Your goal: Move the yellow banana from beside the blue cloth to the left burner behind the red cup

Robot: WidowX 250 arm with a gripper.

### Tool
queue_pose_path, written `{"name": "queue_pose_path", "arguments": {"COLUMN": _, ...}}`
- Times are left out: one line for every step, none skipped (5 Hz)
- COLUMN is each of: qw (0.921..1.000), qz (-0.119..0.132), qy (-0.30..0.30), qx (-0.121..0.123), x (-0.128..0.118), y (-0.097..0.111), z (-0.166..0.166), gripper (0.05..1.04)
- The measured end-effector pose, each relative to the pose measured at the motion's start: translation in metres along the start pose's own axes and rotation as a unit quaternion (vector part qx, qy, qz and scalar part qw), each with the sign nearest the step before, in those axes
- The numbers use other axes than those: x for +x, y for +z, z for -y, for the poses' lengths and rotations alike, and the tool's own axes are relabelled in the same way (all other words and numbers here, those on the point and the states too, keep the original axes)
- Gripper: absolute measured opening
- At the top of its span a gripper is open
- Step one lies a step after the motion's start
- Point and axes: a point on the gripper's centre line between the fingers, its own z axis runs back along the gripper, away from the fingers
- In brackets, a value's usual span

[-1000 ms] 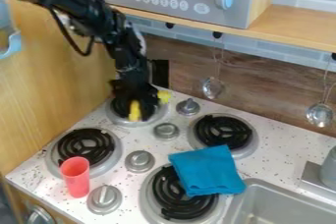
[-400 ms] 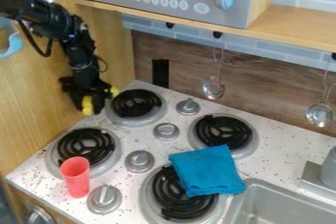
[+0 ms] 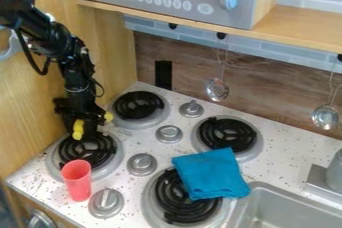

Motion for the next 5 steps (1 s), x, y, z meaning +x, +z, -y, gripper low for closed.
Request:
{"name": "queue_pose_path", "arguments": {"qw": 0.9998, "qz": 0.008, "qy": -0.013, "qx": -0.015, "x": -0.009, "y": 0.002, "z": 0.008, "gripper": 0.575}}
{"name": "queue_pose_path", "arguments": {"qw": 0.9993, "qz": 0.014, "qy": -0.027, "qx": -0.021, "x": -0.015, "y": 0.004, "z": 0.016, "gripper": 0.575}}
{"name": "queue_pose_path", "arguments": {"qw": 0.9982, "qz": 0.020, "qy": -0.052, "qx": -0.021, "x": -0.015, "y": 0.007, "z": 0.028, "gripper": 0.655}}
{"name": "queue_pose_path", "arguments": {"qw": 0.9980, "qz": 0.017, "qy": -0.057, "qx": -0.023, "x": -0.017, "y": 0.007, "z": 0.031, "gripper": 0.947}}
{"name": "queue_pose_path", "arguments": {"qw": 0.9976, "qz": 0.031, "qy": -0.059, "qx": -0.019, "x": -0.014, "y": 0.019, "z": 0.030, "gripper": 1.009}}
